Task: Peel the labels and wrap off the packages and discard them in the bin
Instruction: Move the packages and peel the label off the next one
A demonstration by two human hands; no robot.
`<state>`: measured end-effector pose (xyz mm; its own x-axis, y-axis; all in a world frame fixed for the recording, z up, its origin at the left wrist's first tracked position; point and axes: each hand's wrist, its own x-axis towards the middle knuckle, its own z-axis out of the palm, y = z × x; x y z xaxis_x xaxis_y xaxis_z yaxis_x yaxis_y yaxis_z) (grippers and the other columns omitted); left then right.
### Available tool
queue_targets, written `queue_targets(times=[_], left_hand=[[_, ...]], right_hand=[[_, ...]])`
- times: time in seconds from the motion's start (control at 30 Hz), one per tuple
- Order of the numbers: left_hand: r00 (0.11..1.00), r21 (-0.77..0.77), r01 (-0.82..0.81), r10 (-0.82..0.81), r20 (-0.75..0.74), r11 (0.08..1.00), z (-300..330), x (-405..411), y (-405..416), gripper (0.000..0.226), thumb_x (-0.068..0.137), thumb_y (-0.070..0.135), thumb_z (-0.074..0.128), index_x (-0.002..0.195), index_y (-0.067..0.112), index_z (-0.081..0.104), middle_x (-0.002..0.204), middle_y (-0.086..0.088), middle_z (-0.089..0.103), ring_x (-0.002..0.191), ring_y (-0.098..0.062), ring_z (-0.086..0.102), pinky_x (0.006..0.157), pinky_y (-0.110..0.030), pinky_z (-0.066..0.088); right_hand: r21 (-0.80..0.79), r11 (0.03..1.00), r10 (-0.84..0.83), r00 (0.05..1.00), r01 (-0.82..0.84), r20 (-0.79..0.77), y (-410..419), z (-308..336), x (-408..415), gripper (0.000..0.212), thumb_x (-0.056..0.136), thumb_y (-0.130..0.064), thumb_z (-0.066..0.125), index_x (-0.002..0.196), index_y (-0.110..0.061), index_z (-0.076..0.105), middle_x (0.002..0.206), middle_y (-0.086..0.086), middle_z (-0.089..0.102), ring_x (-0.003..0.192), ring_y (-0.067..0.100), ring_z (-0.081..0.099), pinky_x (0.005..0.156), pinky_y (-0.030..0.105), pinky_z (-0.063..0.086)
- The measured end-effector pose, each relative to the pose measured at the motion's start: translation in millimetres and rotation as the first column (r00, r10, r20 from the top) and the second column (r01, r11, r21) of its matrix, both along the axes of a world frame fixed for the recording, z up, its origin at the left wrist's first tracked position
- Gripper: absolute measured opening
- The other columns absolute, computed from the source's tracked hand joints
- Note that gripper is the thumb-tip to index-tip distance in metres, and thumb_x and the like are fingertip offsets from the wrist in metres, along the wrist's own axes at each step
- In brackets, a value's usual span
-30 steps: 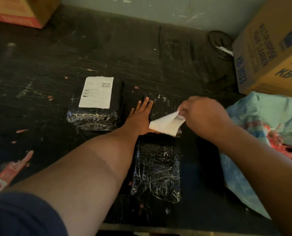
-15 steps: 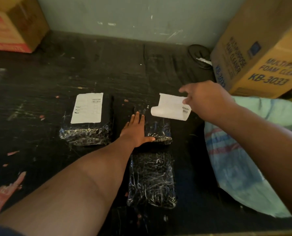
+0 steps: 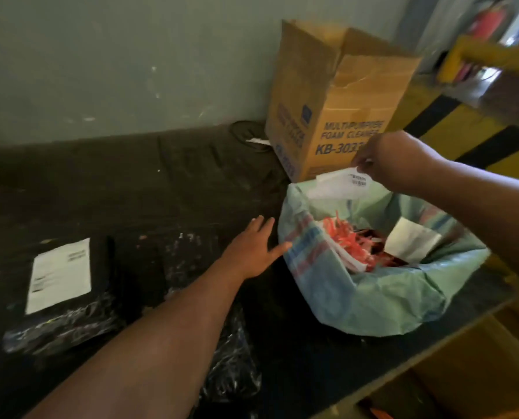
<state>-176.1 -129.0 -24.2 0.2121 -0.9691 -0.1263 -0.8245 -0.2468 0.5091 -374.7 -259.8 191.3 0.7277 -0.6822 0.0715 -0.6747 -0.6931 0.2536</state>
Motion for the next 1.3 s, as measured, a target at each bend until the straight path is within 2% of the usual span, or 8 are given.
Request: queue_targets(times=[0.2, 0.4, 0.5, 0.63, 0.83, 1.0, 1.2, 1.3], left_hand=[[0.993, -0.179, 0.0, 0.021, 0.117, 0.984, 20.6, -85.5, -63.6, 0.082, 0.099, 0.068, 0.039, 0.161, 0.016, 0.024, 0.17, -0.015, 0.01, 0.157, -0.028, 0.009, 0.123, -0.045, 0.021], [0.981, 0.007, -0.18, 0.179, 0.071, 0.984, 32.0, -134.1, -96.5, 0.099, 0.09, 0.084, 0.024, 0.164, 0.02, 0.007, 0.169, -0.015, -0.018, 0.155, -0.027, -0.02, 0.124, -0.049, 0.001], [0.976, -0.003, -0.207, 0.207, 0.071, 0.978, 17.9, -134.4, -91.1, 0.096, 0.089, 0.084, 0.027, 0.162, 0.021, 0.019, 0.17, -0.013, -0.015, 0.155, -0.025, -0.022, 0.126, -0.048, 0.001], [0.975, -0.023, -0.214, 0.215, 0.057, 0.977, 15.6, -134.8, -88.1, 0.083, 0.094, 0.077, 0.033, 0.159, 0.026, 0.026, 0.171, -0.01, -0.014, 0.155, -0.021, -0.022, 0.126, -0.045, 0.002], [0.97, -0.058, -0.221, 0.225, 0.089, 0.974, 9.0, -134.2, -88.8, 0.078, 0.096, 0.075, 0.035, 0.157, 0.028, 0.031, 0.171, -0.011, -0.01, 0.156, -0.023, -0.019, 0.126, -0.044, 0.002], [0.972, -0.05, -0.228, 0.231, 0.052, 0.972, 8.8, -134.4, -87.9, 0.083, 0.093, 0.079, 0.035, 0.158, 0.028, 0.029, 0.171, -0.009, -0.013, 0.155, -0.02, -0.022, 0.125, -0.045, 0.0], [0.969, -0.046, -0.236, 0.238, 0.061, 0.971, 8.9, -134.6, -88.1, 0.086, 0.093, 0.079, 0.037, 0.16, 0.025, 0.027, 0.171, -0.007, -0.014, 0.154, -0.019, -0.023, 0.126, -0.045, 0.0], [0.968, -0.041, -0.24, 0.242, 0.059, 0.97, 9.9, -135.8, -88.2, 0.085, 0.093, 0.078, 0.038, 0.16, 0.025, 0.028, 0.171, -0.007, -0.014, 0.154, -0.019, -0.023, 0.126, -0.045, 0.0]], right_hand=[[-0.022, 0.987, -0.157, 0.987, 0.158, 0.031, -41.3, 21.9, -81.3, 0.033, 0.095, -0.02, 0.057, 0.127, -0.019, 0.066, 0.122, 0.007, 0.069, 0.115, 0.024, 0.062, 0.097, 0.034, 0.048], [-0.022, 0.973, -0.23, 0.973, 0.23, 0.012, -76.7, 12.0, -145.3, 0.033, 0.092, -0.031, 0.062, 0.117, -0.012, 0.068, 0.114, 0.006, 0.067, 0.112, 0.024, 0.058, 0.099, 0.036, 0.048], [-0.018, 0.978, -0.207, 0.978, 0.207, 0.004, -89.2, -0.5, -159.4, 0.04, 0.096, -0.028, 0.059, 0.132, -0.013, 0.059, 0.124, 0.004, 0.066, 0.117, 0.018, 0.06, 0.098, 0.031, 0.05], [0.03, 0.971, -0.238, 0.971, 0.237, 0.026, -101.0, -9.7, -172.1, 0.022, 0.095, -0.016, 0.06, 0.114, -0.015, 0.071, 0.109, 0.004, 0.07, 0.1, 0.019, 0.067, 0.087, 0.031, 0.055], [0.073, 0.982, -0.168, 0.984, 0.173, -0.065, -107.9, -20.9, -174.1, 0.029, 0.094, -0.025, 0.06, 0.123, -0.026, 0.065, 0.127, -0.004, 0.064, 0.119, 0.017, 0.057, 0.108, 0.033, 0.041], [0.115, 0.984, -0.155, 0.978, 0.139, 0.14, -124.0, -38.5, -175.1, 0.035, 0.091, -0.021, 0.066, 0.125, -0.027, 0.066, 0.112, -0.002, 0.071, 0.096, 0.015, 0.069, 0.08, 0.029, 0.058], [0.056, 0.992, -0.116, 0.991, 0.112, 0.064, -117.7, -40.7, -171.5, 0.045, 0.094, -0.018, 0.064, 0.137, -0.014, 0.054, 0.119, 0.005, 0.068, 0.105, 0.019, 0.067, 0.088, 0.034, 0.057], [0.039, 0.988, -0.148, 0.989, 0.147, 0.017, -123.1, -41.3, -170.5, 0.024, 0.095, -0.018, 0.056, 0.114, -0.014, 0.071, 0.106, 0.009, 0.07, 0.098, 0.027, 0.067, 0.084, 0.039, 0.056]])
